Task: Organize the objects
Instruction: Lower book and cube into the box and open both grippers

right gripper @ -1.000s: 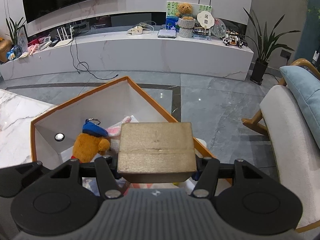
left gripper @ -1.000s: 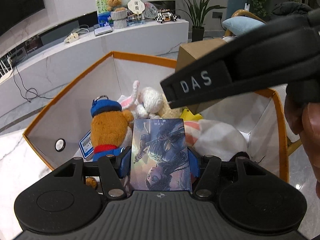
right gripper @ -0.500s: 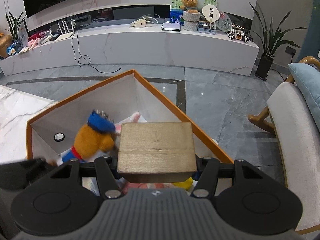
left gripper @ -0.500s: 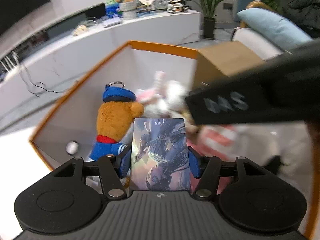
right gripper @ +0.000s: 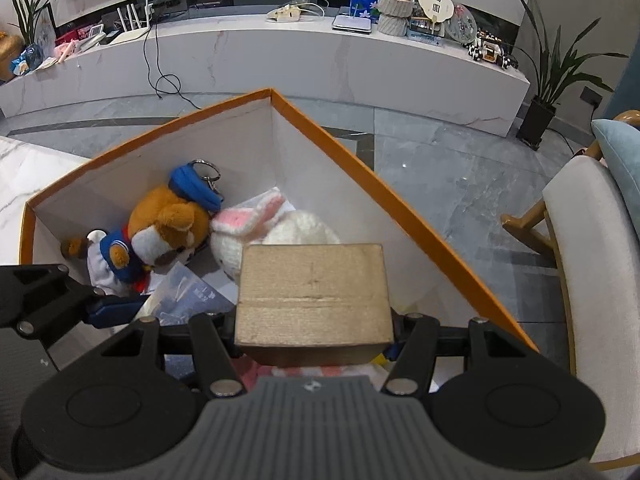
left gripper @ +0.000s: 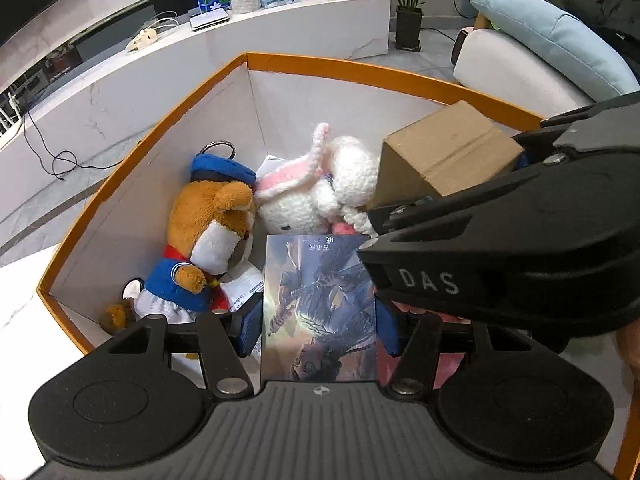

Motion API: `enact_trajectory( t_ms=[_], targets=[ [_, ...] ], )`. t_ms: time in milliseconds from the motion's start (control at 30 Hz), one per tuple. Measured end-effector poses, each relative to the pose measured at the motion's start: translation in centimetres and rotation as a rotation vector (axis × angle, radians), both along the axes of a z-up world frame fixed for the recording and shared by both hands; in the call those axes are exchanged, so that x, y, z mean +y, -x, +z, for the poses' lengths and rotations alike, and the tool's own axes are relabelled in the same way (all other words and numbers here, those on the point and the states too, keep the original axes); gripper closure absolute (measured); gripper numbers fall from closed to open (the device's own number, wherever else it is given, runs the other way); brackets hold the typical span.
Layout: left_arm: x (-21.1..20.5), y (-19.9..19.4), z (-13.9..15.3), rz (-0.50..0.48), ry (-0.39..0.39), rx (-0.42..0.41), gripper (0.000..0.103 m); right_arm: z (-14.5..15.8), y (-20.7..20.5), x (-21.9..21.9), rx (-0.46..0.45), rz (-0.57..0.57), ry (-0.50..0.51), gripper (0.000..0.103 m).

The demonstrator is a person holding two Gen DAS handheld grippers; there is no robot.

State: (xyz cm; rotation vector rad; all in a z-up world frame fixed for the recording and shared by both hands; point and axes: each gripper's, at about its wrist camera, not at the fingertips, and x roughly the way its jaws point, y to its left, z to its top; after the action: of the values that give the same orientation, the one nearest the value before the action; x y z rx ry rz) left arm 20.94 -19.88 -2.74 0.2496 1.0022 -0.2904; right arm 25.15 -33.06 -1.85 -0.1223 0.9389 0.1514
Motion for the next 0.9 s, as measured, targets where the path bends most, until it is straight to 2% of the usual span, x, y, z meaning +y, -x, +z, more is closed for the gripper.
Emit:
enact_trajectory(
  t_ms=[200, 300, 567, 633, 700, 900],
  targets=[
    [-0.3, -0.8, -0.8, -0.019, -0.070, -0.007, 0.037, -0.3, 0.6, 0.2, -0.012, 0.006, 0.048, 0.042],
    [0.0, -0.6, -0.8, -0.003, -0.050, 0.019, 0.037, -0.3, 0.9, 0.2, -0.009, 0.015, 0.043, 0.042],
    [0.8, -0.7, -1.0, 0.018, -0.036, -0.001, 0.037, -0.5, 1.4, 0.5, -0.011, 0.038, 0.040, 0.042],
    [0.8, -0.8, -1.2, 0.022, -0.044, -0.002, 0.037, -0.5, 1.5, 0.5, -0.010, 0.033, 0.043, 0.039],
    [0.8, -0.8, -1.2, 0.020, -0.055, 0.003, 0.037, -0.5, 1.4, 0.3, -0.006, 0.014, 0.046, 0.026],
    [0.7, 0.0, -1.3, 0.028, -0.056, -0.048, 0.036, -0.1, 2.1, -0.5, -0.008, -0.007, 0.001, 0.026]
  ],
)
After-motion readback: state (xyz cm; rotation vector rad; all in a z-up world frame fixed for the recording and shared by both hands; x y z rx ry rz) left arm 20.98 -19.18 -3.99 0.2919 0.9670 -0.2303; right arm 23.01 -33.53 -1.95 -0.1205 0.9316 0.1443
